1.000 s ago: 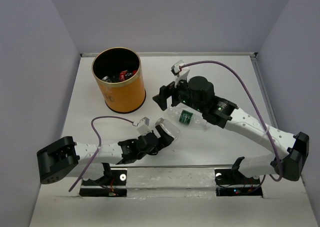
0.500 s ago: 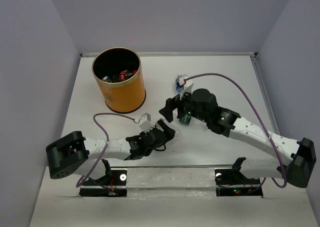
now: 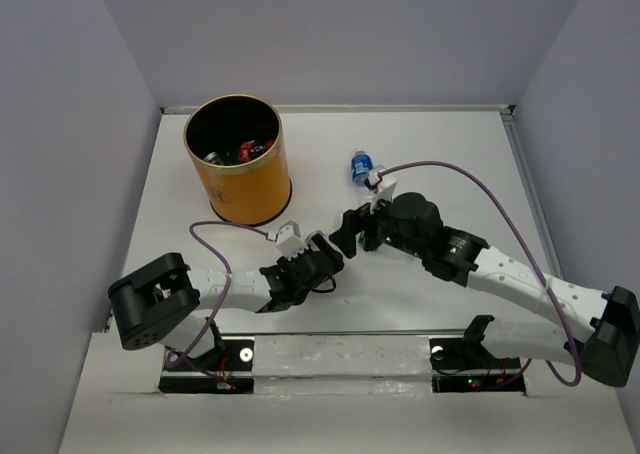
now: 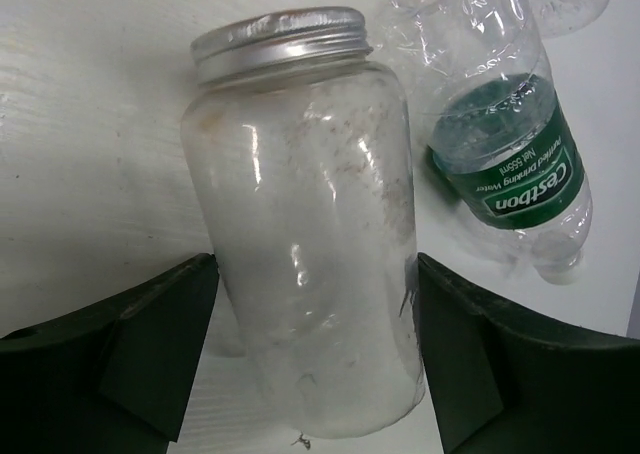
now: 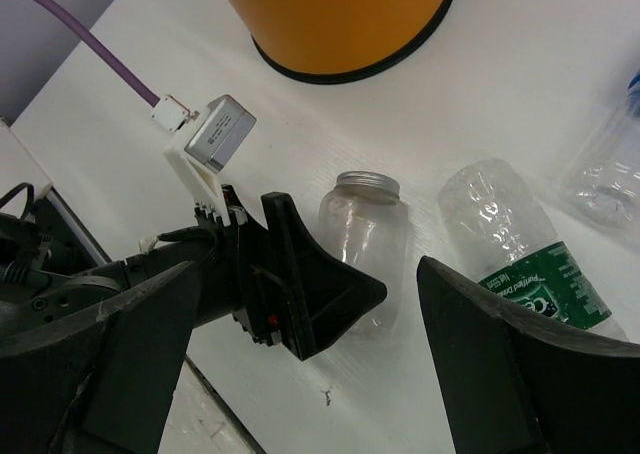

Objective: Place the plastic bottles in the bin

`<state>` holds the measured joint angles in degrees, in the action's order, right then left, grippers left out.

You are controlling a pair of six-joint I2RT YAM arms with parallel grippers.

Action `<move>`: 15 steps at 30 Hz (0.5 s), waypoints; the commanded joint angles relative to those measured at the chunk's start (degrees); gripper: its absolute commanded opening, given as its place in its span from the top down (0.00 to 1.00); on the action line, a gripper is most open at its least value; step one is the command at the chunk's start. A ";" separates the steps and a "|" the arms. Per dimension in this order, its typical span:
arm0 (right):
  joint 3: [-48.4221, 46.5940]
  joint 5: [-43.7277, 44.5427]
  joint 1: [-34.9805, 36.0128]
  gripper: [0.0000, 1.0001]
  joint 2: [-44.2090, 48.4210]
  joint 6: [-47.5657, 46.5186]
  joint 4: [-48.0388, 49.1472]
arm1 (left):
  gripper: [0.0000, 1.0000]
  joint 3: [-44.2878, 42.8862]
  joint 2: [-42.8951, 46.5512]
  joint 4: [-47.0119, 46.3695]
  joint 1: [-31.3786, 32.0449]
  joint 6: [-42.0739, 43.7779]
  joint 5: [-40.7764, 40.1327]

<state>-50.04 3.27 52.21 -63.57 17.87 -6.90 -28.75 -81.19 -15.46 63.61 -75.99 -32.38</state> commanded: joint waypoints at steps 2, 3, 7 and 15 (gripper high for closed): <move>1.09 1.83 -0.61 0.07 0.56 1.29 -0.22 | 0.19 -0.69 -2.39 -1.32 -0.25 2.33 -5.94; 0.91 2.87 -0.61 0.07 0.21 1.47 -0.75 | 0.21 -0.60 -2.66 -1.41 -0.33 2.42 -6.46; -1.10 0.43 -9.80 0.06 -3.13 2.61 -1.98 | 0.43 0.80 -1.35 -0.98 -0.51 3.30 -7.78; -13.49 0.69 -20.21 0.03 -19.29 0.94 -4.97 | 0.51 2.56 15.42 8.59 0.28 9.27 -8.66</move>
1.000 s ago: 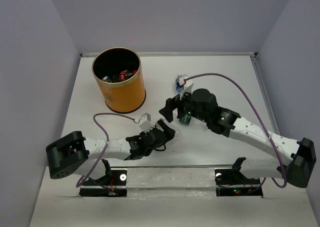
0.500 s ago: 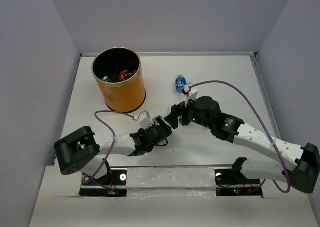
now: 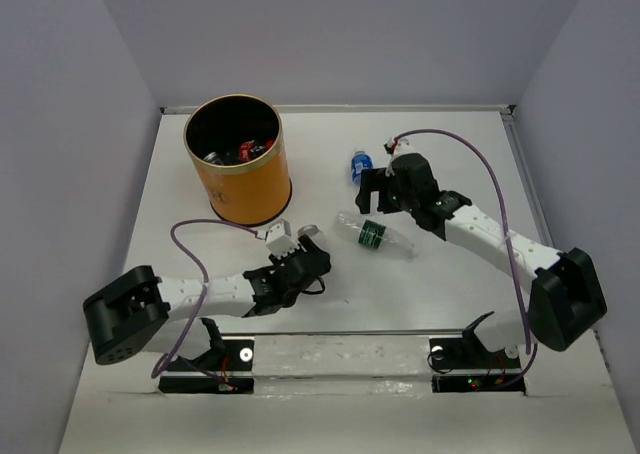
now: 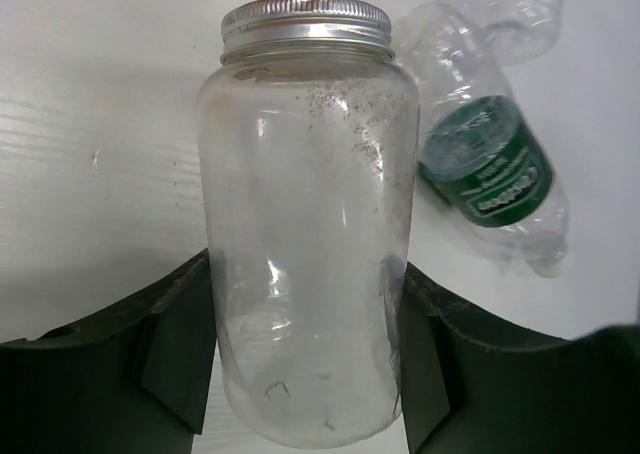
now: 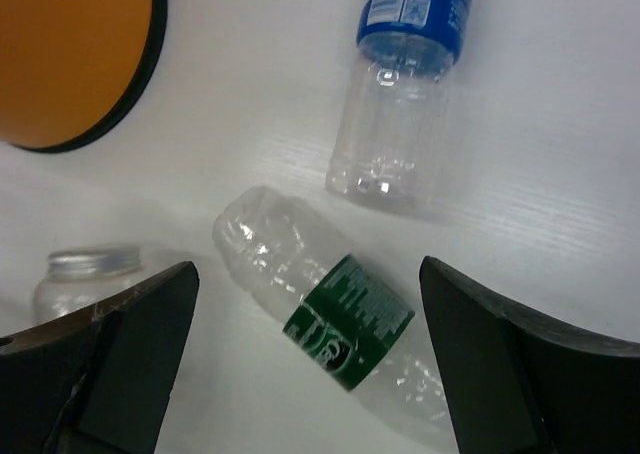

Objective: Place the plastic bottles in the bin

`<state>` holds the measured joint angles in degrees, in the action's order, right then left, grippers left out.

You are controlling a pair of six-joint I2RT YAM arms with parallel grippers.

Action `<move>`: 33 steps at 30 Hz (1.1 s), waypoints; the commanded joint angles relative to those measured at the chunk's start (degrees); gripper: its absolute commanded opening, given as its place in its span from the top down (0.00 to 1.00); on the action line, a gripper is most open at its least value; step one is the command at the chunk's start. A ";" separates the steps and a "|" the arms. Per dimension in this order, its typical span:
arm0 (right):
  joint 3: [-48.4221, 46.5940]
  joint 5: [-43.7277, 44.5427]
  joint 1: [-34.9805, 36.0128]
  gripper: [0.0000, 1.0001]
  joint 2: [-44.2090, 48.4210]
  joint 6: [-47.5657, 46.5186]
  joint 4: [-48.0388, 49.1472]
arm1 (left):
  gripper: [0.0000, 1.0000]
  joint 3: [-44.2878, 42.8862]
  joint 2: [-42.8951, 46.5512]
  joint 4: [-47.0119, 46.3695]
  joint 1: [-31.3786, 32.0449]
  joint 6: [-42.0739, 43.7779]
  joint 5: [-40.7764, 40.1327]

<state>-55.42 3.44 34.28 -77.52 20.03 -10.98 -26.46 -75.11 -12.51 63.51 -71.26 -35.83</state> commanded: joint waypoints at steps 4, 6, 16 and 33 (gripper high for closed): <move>-15.06 0.61 -5.10 0.02 -17.56 -2.19 -1.50 | 0.52 -2.10 26.71 15.21 0.65 10.61 -10.03; -19.62 -1.06 -6.85 0.02 -21.34 -3.15 -2.63 | 0.52 -3.59 32.46 17.87 0.39 16.92 -12.85; -36.16 -0.80 -10.29 0.07 -39.63 -7.11 -9.14 | 0.51 -26.87 36.80 12.43 -2.68 46.63 -20.32; -43.99 -0.28 -10.29 0.62 -40.11 -12.82 -5.91 | 0.51 -53.34 3.14 5.48 -41.35 57.03 2.42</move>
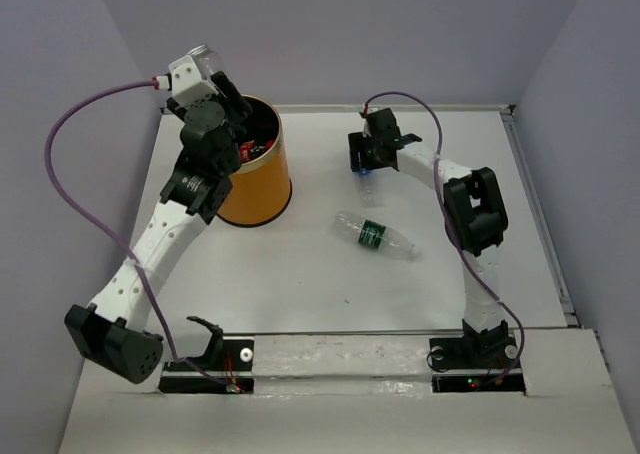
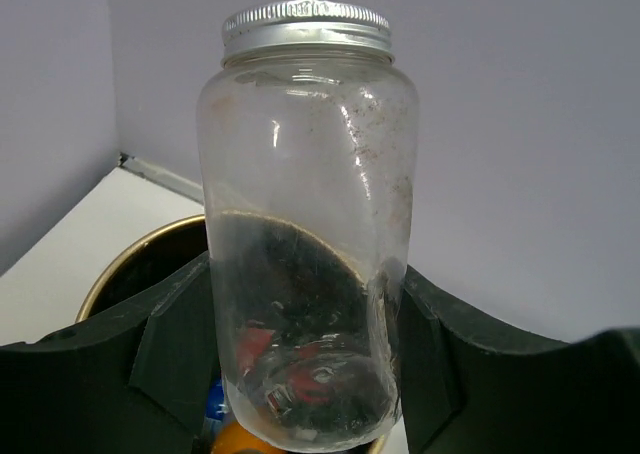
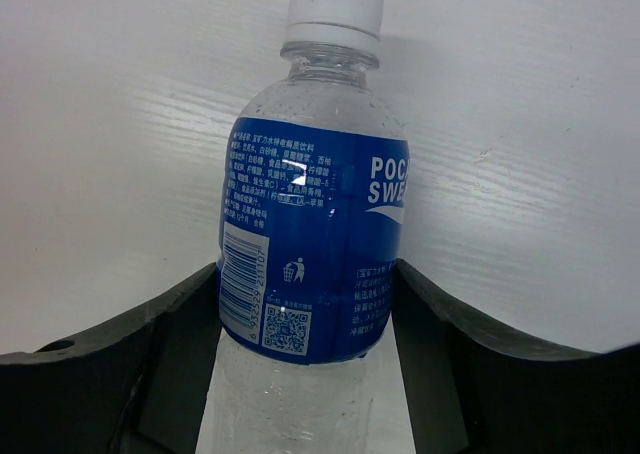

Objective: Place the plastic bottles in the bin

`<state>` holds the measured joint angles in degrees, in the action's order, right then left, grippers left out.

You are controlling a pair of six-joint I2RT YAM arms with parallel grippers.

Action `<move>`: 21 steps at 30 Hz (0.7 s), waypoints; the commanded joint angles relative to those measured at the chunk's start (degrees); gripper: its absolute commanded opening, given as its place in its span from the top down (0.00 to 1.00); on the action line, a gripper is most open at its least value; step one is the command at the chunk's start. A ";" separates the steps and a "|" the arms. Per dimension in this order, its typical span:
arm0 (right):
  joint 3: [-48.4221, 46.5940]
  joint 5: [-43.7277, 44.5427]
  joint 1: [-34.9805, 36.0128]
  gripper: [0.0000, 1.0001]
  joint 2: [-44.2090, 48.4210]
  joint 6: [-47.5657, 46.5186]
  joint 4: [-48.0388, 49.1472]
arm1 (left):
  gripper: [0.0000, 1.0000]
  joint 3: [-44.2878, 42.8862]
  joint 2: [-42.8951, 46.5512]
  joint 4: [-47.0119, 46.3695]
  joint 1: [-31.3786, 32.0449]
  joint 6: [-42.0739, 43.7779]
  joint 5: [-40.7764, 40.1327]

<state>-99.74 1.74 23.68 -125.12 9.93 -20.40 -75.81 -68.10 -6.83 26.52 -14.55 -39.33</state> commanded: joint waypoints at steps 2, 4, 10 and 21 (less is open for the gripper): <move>2.97 1.95 0.31 0.62 10.76 -2.81 4.93 | 0.51 -3.39 -6.25 -0.64 -6.12 -0.04 6.37; 5.60 1.17 0.31 0.62 16.29 -2.20 7.12 | 0.51 -0.93 -7.05 -2.22 -7.71 -0.31 7.51; 10.61 -7.26 0.83 0.62 30.53 4.38 14.50 | 0.48 8.29 -6.70 -5.30 -7.80 -0.75 4.53; -3.25 -5.96 14.54 0.64 28.20 7.55 19.00 | 0.01 5.06 0.58 1.29 -7.89 -1.10 5.93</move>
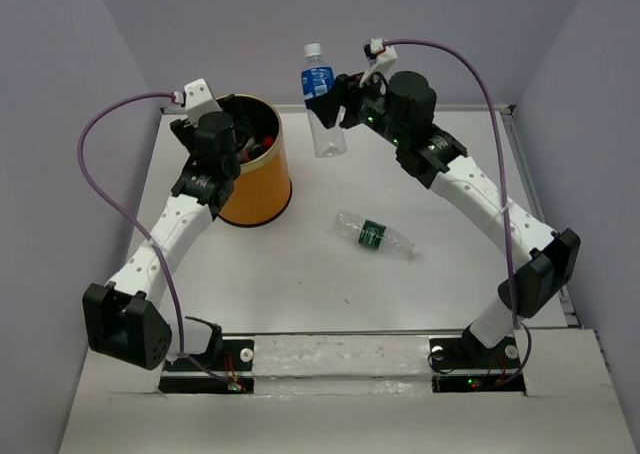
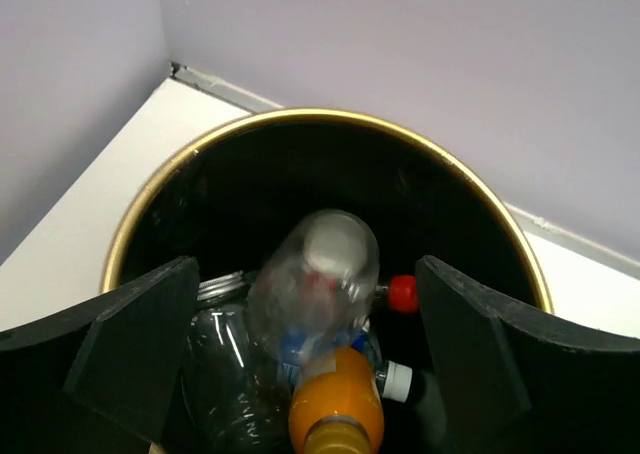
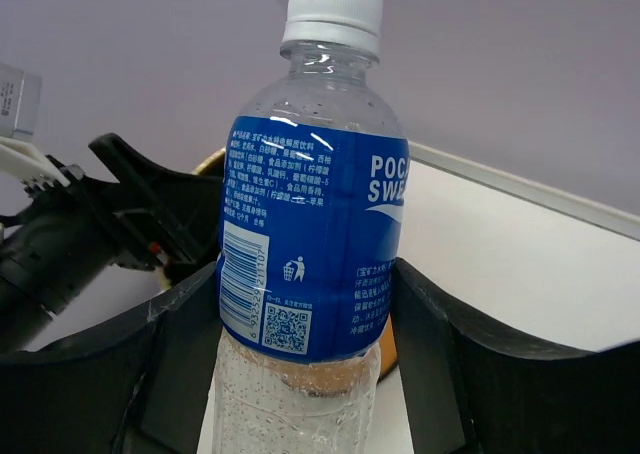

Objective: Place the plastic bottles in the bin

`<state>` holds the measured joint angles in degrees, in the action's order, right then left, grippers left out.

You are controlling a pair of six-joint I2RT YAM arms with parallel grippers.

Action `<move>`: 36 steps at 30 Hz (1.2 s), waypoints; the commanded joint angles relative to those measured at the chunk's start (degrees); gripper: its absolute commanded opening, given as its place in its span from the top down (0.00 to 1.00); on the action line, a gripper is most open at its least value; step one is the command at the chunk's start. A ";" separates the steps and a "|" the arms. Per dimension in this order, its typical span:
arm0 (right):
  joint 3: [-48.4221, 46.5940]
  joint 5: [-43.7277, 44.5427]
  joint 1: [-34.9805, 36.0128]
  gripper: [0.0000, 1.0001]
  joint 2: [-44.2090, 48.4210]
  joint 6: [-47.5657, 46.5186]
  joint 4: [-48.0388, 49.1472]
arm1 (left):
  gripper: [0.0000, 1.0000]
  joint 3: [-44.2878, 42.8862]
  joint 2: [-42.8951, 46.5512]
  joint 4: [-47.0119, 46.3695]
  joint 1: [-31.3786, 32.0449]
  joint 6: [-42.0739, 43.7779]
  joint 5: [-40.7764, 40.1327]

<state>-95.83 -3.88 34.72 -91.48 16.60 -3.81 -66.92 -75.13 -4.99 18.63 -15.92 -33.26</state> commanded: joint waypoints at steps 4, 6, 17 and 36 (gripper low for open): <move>-13.67 -1.65 5.97 0.64 -10.90 2.03 4.24 | 0.01 -3.84 15.95 1.82 0.00 -1.82 2.93; -15.61 -2.62 7.55 0.64 -13.10 2.82 7.66 | 0.01 -1.82 19.48 2.62 0.00 -2.62 4.94; -35.99 -3.15 12.30 0.64 -31.90 1.95 9.61 | 0.01 13.38 40.58 9.65 0.00 -4.99 14.53; -29.60 0.36 12.83 0.33 -37.72 -4.20 20.42 | 0.01 19.89 50.61 17.56 0.00 -8.07 19.19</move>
<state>-128.03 -5.21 47.31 -133.23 14.96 9.06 -46.19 -25.39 11.62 18.63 -24.16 -13.96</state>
